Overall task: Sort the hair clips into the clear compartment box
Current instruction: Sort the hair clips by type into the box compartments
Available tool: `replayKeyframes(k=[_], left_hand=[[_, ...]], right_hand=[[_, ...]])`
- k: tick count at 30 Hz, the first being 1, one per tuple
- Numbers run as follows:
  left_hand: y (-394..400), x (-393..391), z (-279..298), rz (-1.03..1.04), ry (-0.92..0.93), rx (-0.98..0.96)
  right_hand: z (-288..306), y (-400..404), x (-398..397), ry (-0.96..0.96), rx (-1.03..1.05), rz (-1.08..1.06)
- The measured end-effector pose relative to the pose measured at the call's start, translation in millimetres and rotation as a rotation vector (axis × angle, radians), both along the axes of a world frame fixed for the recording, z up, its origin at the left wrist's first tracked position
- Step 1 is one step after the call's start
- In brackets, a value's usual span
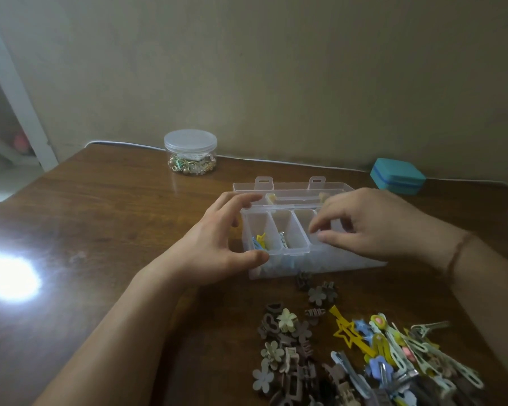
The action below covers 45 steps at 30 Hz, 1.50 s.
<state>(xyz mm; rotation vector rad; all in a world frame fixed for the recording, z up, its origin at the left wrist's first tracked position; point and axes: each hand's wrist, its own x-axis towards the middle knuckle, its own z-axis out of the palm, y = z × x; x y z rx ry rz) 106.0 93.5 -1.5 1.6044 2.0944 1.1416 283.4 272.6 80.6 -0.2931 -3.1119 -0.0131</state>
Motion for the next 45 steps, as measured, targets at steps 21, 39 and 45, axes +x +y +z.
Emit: replayKeyframes(k=[21,39,45], left_hand=[[1.3,1.0,-1.7,-0.002,-0.005,0.001],[2.4,-0.1,-2.6,-0.001,-0.009,-0.003],[2.8,0.2,-2.3,0.002,-0.013,-0.001]], right_hand=[[-43.4,-65.0,80.7,-0.156,-0.007,-0.163],[-5.8,-8.1,-0.2,0.365,-0.661,-0.427],[-16.2,-37.4,46.6,0.269,-0.373,-0.410]])
